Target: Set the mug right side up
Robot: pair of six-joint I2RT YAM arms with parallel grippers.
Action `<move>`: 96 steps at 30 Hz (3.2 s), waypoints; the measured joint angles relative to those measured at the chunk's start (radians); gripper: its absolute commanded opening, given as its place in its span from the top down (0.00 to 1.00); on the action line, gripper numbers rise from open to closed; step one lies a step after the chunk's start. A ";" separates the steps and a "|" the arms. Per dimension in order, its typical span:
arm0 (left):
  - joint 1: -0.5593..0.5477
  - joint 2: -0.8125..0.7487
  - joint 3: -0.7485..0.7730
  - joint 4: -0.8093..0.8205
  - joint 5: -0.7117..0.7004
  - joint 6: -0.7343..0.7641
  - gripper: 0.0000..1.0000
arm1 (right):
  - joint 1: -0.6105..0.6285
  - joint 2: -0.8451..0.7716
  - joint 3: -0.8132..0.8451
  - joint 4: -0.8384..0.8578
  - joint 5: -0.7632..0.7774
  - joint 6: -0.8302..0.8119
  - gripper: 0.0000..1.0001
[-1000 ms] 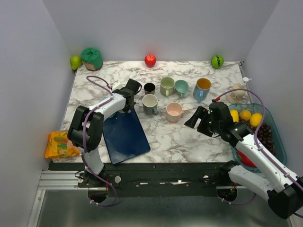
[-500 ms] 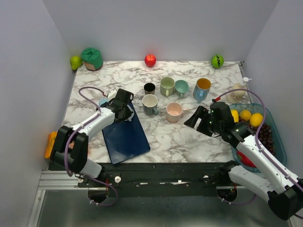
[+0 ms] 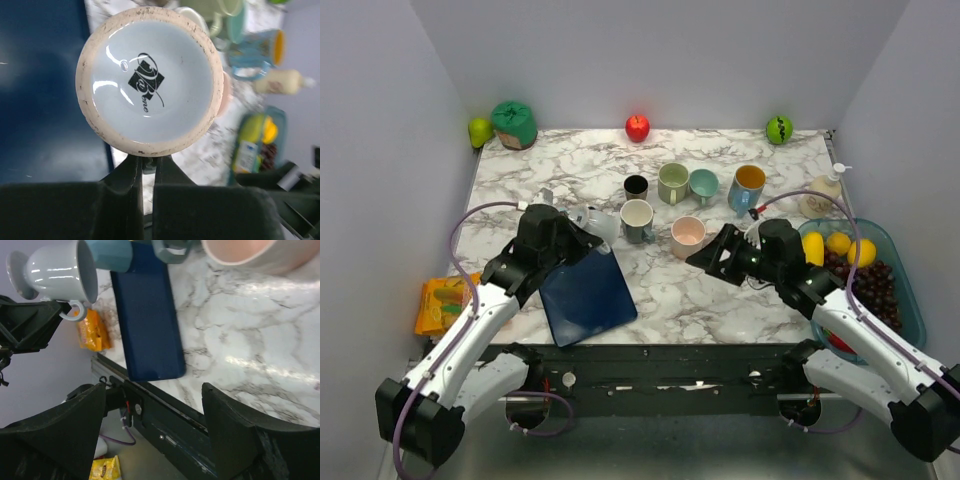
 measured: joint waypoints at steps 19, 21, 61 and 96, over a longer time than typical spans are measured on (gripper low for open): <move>-0.009 -0.096 0.110 0.499 0.434 -0.241 1.00 | 0.271 0.210 0.241 0.610 -0.030 0.169 0.13; -0.013 -0.096 0.111 0.532 0.435 -0.257 1.00 | 0.278 0.217 0.241 0.655 -0.011 0.192 0.16; -0.048 -0.070 0.069 0.730 0.354 -0.296 1.00 | 0.304 0.401 0.243 1.064 0.160 0.419 0.99; -0.085 -0.013 0.302 -0.081 0.030 0.315 0.01 | 0.248 0.034 0.415 -0.336 0.933 -0.207 0.99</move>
